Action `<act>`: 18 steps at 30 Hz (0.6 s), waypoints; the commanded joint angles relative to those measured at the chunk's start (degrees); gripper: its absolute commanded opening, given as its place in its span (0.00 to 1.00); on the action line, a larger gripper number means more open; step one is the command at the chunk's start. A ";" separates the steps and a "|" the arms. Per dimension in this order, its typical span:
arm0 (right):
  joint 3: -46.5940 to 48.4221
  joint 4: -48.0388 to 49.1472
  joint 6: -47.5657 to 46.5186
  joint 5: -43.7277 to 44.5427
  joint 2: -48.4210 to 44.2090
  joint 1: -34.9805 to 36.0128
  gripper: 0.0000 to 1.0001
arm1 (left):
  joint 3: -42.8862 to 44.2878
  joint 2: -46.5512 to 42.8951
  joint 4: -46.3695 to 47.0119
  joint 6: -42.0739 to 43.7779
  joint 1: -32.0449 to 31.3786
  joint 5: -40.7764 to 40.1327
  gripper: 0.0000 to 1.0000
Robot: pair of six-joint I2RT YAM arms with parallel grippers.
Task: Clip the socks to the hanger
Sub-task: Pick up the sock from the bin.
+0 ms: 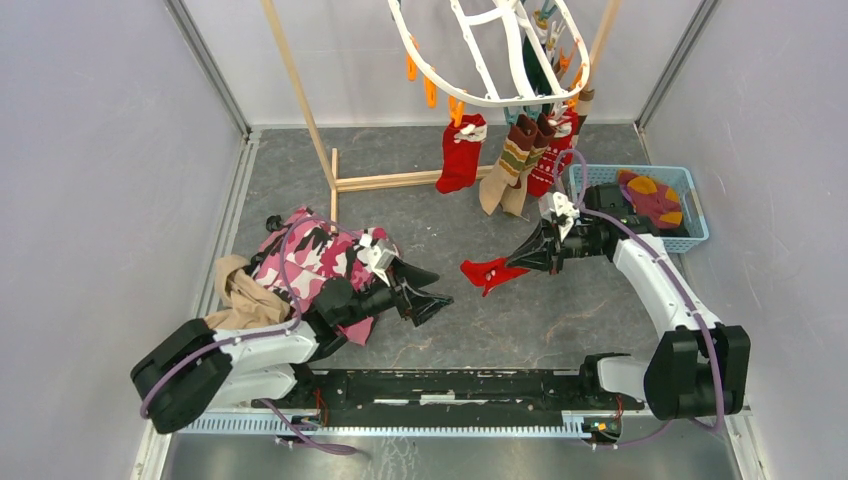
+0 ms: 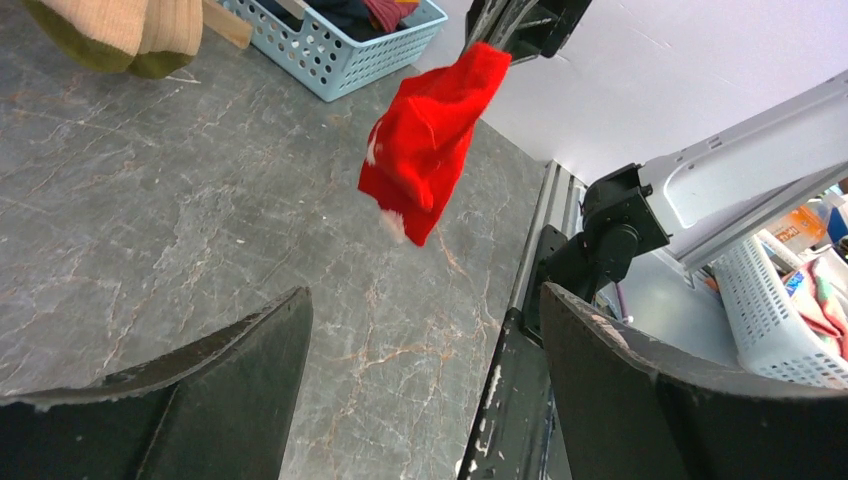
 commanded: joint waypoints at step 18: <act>-0.92 -0.76 -4.46 -1.60 1.20 4.88 0.05 | 12.53 20.97 13.67 4.89 -3.87 0.56 0.02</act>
